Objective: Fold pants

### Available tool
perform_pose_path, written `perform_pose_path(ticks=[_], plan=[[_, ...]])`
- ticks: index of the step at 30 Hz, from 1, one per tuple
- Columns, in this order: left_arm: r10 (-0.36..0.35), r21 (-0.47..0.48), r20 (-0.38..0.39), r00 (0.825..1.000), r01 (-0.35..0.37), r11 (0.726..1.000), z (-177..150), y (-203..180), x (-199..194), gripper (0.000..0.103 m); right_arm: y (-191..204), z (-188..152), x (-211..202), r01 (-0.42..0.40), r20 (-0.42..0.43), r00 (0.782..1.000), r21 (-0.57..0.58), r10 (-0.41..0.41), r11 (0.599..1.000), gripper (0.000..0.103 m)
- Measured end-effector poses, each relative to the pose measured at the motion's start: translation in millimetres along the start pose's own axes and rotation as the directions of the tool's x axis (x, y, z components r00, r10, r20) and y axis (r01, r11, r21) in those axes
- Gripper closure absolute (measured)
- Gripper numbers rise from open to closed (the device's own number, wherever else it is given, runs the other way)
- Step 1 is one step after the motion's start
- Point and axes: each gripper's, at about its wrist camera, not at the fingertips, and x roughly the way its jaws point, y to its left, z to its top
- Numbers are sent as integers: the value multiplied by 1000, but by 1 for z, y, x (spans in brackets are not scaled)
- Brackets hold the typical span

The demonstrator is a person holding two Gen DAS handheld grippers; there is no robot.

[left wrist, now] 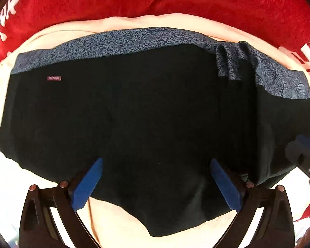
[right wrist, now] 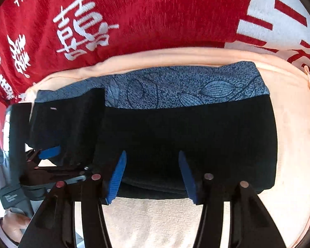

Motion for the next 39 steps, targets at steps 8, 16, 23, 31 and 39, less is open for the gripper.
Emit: perform_pose_path(ticks=[8, 16, 23, 31, 39], plan=[[-53, -10, -2, 999, 53, 999, -4, 20, 18, 0, 14, 1, 18, 53, -25, 998, -40, -54, 998, 37], [-83, -7, -4, 997, 83, 997, -4, 30, 31, 0, 18, 2, 21, 68, -25, 997, -51, -69, 996, 34], [-113, -11, -17, 993, 113, 994, -1, 32, 32, 0, 18, 0, 19, 68, -25, 997, -57, -70, 996, 31], [-132, -10, 34, 991, 133, 991, -4, 42, 36, 0, 15, 2, 19, 62, -22, 998, -56, -64, 996, 31], [-131, -15, -2, 991, 131, 991, -3, 45, 35, 0, 17, 0, 10, 66, -18, 998, -39, -66, 997, 31]])
